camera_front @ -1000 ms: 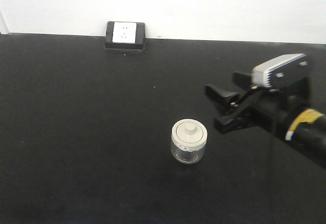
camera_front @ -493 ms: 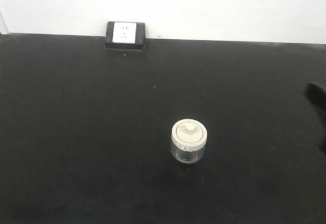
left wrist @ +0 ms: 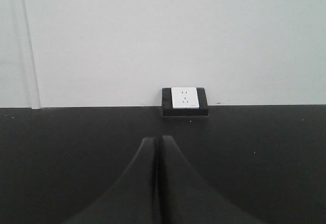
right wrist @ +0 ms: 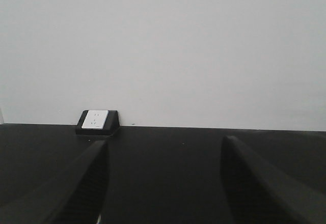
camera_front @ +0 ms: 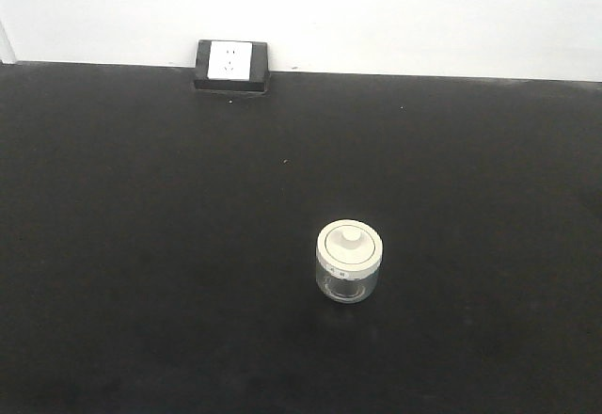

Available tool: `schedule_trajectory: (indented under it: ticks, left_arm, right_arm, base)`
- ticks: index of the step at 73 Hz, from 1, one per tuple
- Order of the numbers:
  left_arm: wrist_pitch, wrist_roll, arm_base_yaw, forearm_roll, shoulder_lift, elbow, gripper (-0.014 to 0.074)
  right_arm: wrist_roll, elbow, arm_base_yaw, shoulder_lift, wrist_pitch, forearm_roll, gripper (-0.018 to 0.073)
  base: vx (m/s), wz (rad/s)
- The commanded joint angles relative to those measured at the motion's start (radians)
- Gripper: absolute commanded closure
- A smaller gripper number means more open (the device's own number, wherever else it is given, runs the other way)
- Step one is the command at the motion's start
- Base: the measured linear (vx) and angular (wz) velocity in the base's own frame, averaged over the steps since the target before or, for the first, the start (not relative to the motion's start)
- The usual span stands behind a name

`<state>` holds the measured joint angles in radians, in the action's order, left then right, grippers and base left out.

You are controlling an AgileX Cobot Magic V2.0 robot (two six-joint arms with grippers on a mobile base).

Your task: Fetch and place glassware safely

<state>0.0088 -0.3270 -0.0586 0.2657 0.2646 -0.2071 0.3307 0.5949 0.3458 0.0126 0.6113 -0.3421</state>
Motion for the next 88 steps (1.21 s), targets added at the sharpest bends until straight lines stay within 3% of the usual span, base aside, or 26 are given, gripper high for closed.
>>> schedule_trajectory:
  ticks: [1,14,29,44,52,63,88]
  left_arm:
    - [-0.071,-0.006,-0.008,-0.006,0.011,-0.027,0.0603]
    - [-0.072,-0.006,-0.008,-0.006,0.011,-0.027,0.0603]
    - [-0.072,-0.006,-0.008,-0.006,0.011,-0.027,0.0603]
    - [-0.072,-0.006,-0.008,-0.006,0.011,-0.027,0.0603]
    - [-0.072,-0.006,-0.008,-0.006,0.011,-0.027,0.0603]
    - [-0.072,-0.006,-0.008,-0.006,0.011,-0.027,0.0603]
    - [-0.072,-0.006,-0.008,-0.006,0.011,-0.027,0.0603]
  right_arm:
    - [-0.088,-0.009,-0.002,-0.023,-0.046,0.034,0.0136]
    - [-0.102,-0.138,-0.002,-0.031,-0.069,0.106,0.0164]
    - [-0.102,-0.260,-0.002,-0.031,-0.129,0.083,0.0177]
    - [-0.100,-0.269,-0.002,-0.031,-0.175,0.053,0.0183]
    - [-0.078,-0.269,-0.002,-0.031,-0.164,0.060,0.0283]
    - [-0.084,-0.269,-0.002,-0.031,-0.161,0.060,0.0569]
    - [-0.082,-0.269,-0.002,-0.031,-0.160,0.076,0.0567]
  base:
    - [0.00,0.00]
    - [0.00,0.00]
    - [0.00,0.00]
    - [0.00,0.00]
    - [0.00,0.00]
    - [0.00,0.00]
    - [0.00,0.00]
